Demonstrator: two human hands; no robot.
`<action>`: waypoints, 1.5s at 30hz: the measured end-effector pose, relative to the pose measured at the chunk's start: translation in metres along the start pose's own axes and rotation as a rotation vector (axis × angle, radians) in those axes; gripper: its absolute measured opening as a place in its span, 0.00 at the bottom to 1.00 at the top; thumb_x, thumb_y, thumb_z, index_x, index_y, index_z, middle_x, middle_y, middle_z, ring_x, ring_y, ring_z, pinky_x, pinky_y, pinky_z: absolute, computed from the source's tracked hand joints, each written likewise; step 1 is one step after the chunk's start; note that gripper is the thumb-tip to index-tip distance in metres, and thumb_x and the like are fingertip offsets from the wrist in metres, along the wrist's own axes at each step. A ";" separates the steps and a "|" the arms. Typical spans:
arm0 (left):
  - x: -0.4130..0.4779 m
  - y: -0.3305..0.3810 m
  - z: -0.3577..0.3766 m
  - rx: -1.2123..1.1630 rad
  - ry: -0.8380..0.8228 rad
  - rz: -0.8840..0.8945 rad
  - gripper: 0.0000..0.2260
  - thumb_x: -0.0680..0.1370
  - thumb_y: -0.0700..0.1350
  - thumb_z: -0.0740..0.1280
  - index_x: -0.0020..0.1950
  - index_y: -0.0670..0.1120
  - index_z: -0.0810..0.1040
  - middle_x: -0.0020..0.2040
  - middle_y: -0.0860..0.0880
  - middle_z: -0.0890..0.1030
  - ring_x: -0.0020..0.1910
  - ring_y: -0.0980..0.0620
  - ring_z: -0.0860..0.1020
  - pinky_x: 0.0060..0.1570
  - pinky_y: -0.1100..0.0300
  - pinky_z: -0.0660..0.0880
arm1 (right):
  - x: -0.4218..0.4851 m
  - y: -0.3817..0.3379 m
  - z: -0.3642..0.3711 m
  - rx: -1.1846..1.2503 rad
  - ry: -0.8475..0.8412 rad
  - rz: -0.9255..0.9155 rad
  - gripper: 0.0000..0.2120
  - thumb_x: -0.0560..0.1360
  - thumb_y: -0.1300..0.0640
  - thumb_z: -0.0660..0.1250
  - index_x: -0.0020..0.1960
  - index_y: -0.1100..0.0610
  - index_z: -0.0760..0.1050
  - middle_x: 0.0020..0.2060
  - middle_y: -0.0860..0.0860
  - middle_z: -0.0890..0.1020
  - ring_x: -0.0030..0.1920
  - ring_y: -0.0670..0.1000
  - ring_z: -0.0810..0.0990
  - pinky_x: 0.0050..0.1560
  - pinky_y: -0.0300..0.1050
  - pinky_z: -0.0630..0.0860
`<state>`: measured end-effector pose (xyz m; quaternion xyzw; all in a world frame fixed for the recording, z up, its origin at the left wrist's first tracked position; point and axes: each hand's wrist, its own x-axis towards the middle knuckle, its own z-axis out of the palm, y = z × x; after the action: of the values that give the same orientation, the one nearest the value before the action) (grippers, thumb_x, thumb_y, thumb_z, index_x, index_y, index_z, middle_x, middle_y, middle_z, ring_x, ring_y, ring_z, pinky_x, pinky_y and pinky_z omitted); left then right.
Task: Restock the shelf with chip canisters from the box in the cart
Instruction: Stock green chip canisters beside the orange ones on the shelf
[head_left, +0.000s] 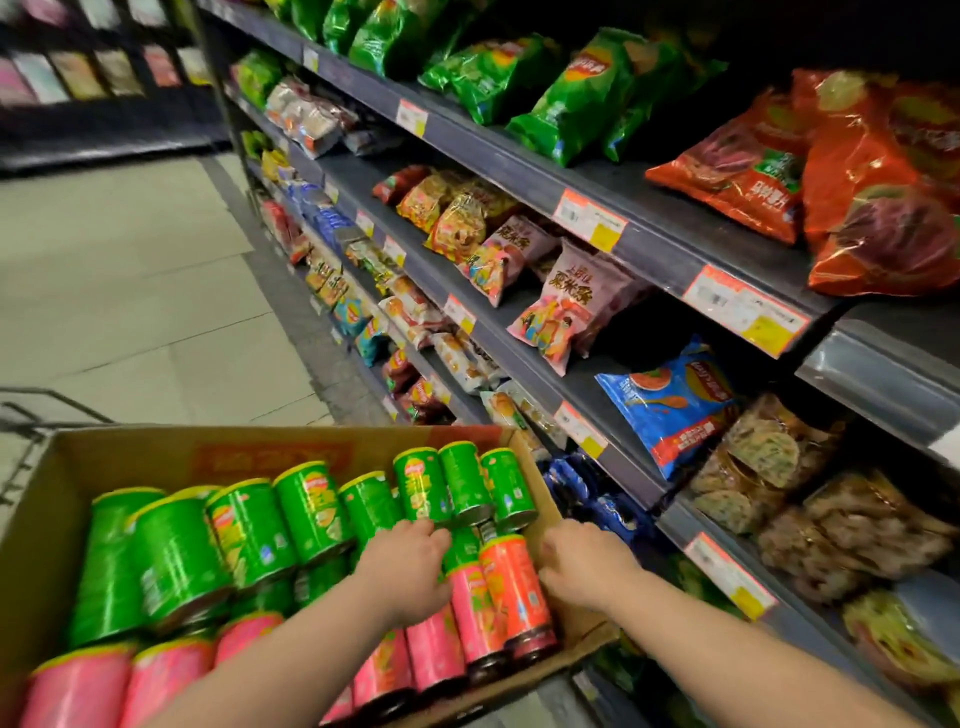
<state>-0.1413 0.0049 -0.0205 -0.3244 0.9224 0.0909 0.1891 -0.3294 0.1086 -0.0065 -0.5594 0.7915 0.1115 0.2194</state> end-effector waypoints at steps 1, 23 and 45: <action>-0.003 -0.004 0.003 -0.004 -0.008 -0.008 0.24 0.76 0.57 0.60 0.69 0.47 0.66 0.63 0.45 0.71 0.63 0.44 0.70 0.58 0.50 0.71 | 0.006 -0.001 0.006 0.022 -0.016 0.005 0.15 0.76 0.49 0.60 0.60 0.53 0.73 0.60 0.54 0.74 0.62 0.58 0.73 0.58 0.51 0.71; -0.001 -0.062 0.031 -0.255 0.032 -0.219 0.27 0.77 0.54 0.61 0.74 0.48 0.59 0.70 0.49 0.65 0.65 0.48 0.69 0.56 0.53 0.75 | 0.067 -0.027 0.097 0.619 -0.207 0.346 0.50 0.68 0.45 0.74 0.76 0.50 0.42 0.64 0.56 0.71 0.59 0.58 0.77 0.59 0.50 0.74; 0.046 -0.058 0.037 -0.103 0.133 -0.316 0.35 0.71 0.60 0.69 0.71 0.47 0.59 0.73 0.45 0.62 0.73 0.44 0.59 0.70 0.50 0.62 | 0.023 -0.010 0.078 0.825 -0.067 0.332 0.36 0.61 0.50 0.75 0.64 0.44 0.61 0.53 0.46 0.76 0.51 0.48 0.78 0.54 0.50 0.76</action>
<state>-0.1264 -0.0553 -0.0757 -0.4800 0.8644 0.0854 0.1226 -0.3089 0.1184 -0.0851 -0.2865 0.8412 -0.1619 0.4291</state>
